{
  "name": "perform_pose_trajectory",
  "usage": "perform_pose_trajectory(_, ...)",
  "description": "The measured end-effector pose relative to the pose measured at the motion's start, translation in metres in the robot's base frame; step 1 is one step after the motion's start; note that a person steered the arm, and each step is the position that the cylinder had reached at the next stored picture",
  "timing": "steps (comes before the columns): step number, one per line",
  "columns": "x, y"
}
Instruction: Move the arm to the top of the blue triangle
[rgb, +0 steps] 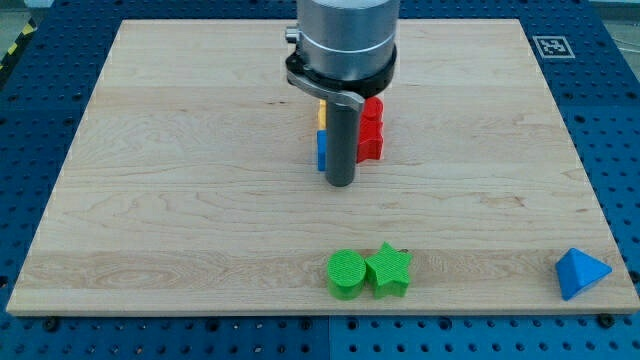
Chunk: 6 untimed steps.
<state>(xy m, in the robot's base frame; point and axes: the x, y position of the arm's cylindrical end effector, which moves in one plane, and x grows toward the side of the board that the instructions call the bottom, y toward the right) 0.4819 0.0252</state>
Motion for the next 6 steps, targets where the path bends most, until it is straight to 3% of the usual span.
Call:
perform_pose_trajectory(5,0.061,0.233)
perform_pose_trajectory(6,0.061,0.251)
